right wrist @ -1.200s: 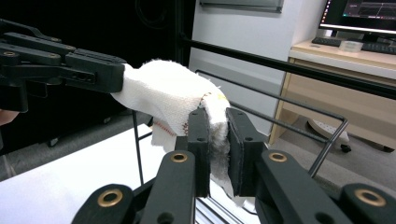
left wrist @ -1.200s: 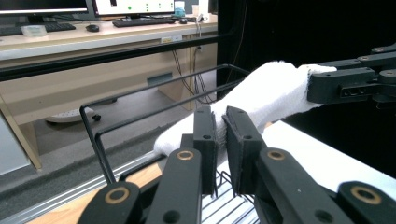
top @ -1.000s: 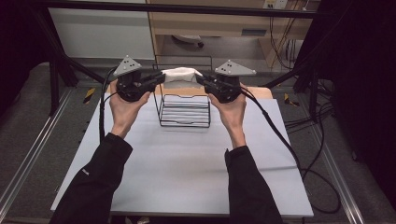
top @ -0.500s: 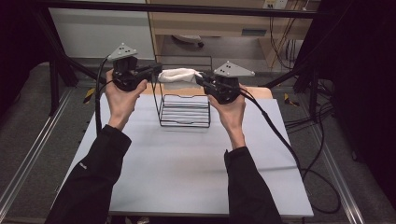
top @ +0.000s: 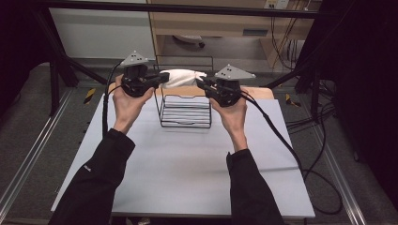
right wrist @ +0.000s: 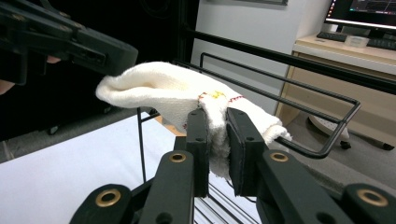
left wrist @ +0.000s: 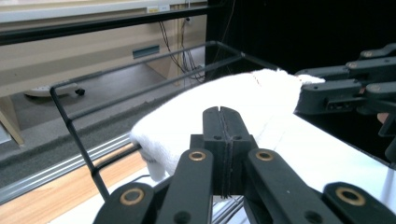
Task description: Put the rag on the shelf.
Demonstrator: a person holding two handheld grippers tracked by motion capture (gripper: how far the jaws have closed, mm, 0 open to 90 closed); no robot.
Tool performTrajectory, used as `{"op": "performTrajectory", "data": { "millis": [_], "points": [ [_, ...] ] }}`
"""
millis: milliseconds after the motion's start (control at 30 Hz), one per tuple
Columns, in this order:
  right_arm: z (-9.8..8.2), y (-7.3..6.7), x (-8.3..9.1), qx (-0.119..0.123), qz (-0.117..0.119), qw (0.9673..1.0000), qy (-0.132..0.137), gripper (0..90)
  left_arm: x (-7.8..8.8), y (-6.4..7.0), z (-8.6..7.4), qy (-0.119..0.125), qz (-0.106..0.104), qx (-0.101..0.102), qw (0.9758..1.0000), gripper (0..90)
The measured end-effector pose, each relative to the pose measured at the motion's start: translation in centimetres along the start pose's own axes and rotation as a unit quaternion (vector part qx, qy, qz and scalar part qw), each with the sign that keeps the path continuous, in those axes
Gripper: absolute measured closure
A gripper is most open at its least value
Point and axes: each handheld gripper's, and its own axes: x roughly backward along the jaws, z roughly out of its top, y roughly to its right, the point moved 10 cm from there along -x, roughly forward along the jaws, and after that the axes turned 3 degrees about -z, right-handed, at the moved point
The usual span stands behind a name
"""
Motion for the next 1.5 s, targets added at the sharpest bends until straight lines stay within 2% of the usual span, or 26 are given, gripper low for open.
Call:
{"op": "performTrajectory", "data": {
  "millis": [167, 333, 433, 600, 733, 800, 833, 933, 1067, 1167, 1233, 1333, 1500],
  "points": [
    [-0.3, -0.1, 0.0, 0.007, 0.005, 0.9999, -0.005, 78.0, -0.5, -0.1, -0.7, -0.004, 0.001, 0.004, 1.0, 89.9],
    [-0.5, -0.2, 0.3, 0.0, 0.013, 0.9999, -0.01, 70.2, -0.9, -0.4, -0.9, -0.004, 0.008, 0.002, 1.0, 90.0],
    [-0.5, -0.2, 0.6, 0.006, 0.015, 0.9998, -0.011, 66.7, -1.0, -0.5, -0.9, -0.004, 0.008, 0.0, 1.0, 90.0],
    [-0.1, -0.2, 1.1, 0.011, 0.015, 0.9998, -0.002, 59.4, -1.2, -0.6, -0.9, -0.004, 0.01, -0.001, 0.9999, 90.0],
    [0.6, -0.2, 1.5, -0.001, 0.022, 0.9996, 0.015, 57.7, -1.4, -0.8, -1.2, -0.008, 0.011, 0.0, 0.9999, 90.0],
    [0.8, -0.3, 1.5, -0.009, 0.026, 0.9994, 0.02, 60.6, -1.5, -0.8, -1.3, -0.009, 0.011, -0.003, 0.9999, 90.0],
    [0.9, -0.3, 1.5, -0.015, 0.028, 0.9993, 0.018, 65.2, -1.6, -0.8, -1.3, -0.01, 0.012, -0.004, 0.9999, 90.0],
    [0.6, -0.6, 1.0, -0.027, 0.038, 0.9989, 0.001, 77.6, -1.6, -0.7, -1.5, -0.007, 0.012, -0.007, 0.9999, 90.0],
    [-0.6, -1.5, -0.1, -0.033, 0.052, 0.9978, -0.025, 87.6, -1.6, -0.7, -2.1, -0.011, 0.01, -0.009, 0.9998, 90.0],
    [-1.6, -1.7, -0.8, -0.03, 0.047, 0.9973, -0.048, 90.0, -1.4, -0.7, -2.7, -0.014, 0.008, -0.007, 0.9998, 90.0],
    [-2.1, -1.4, -1.3, -0.029, 0.035, 0.9974, -0.055, 90.0, -1.4, -0.7, -3.0, -0.015, 0.009, -0.008, 0.9998, 90.0],
    [-2.3, -0.8, -1.8, -0.029, 0.018, 0.998, -0.054, 90.0, -1.7, -0.8, -3.5, -0.017, 0.012, -0.008, 0.9998, 90.0],
    [-2.6, -0.4, -2.4, -0.024, 0.003, 0.9983, -0.053, 90.0, -2.2, -1.1, -3.6, -0.015, 0.019, -0.002, 0.9997, 89.9]
  ]
}}
